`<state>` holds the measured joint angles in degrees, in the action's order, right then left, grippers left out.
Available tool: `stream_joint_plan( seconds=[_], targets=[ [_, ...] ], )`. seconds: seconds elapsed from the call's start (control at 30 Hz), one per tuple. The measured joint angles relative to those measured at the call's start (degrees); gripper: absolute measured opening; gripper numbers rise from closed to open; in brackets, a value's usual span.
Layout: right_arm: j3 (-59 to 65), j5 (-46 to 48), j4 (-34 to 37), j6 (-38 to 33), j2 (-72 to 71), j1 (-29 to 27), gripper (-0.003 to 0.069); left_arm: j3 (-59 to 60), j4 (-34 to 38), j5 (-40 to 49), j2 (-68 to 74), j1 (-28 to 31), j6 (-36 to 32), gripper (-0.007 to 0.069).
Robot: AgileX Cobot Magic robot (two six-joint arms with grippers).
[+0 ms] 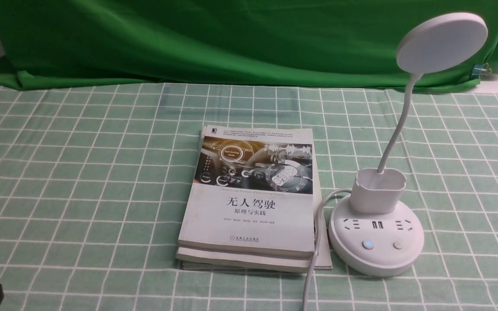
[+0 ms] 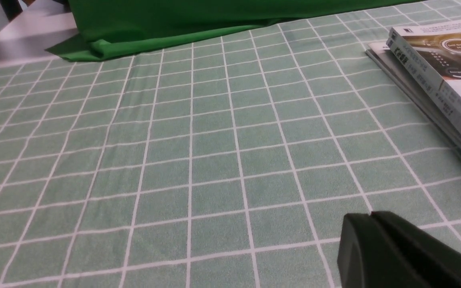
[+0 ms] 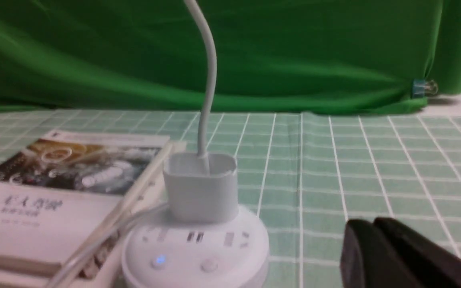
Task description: Turn off the desk lamp on the blue coffee tablecloth by hand.
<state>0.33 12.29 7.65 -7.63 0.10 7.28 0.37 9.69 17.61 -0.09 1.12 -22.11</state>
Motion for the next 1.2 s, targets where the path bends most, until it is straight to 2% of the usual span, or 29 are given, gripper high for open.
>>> stream_joint_plan(
  seconds=[1.2],
  targets=[
    [0.00,2.04,0.05,0.38,0.00,0.00,0.0118,0.00,0.00,-0.08,0.00,0.00,0.00,0.0000]
  ],
)
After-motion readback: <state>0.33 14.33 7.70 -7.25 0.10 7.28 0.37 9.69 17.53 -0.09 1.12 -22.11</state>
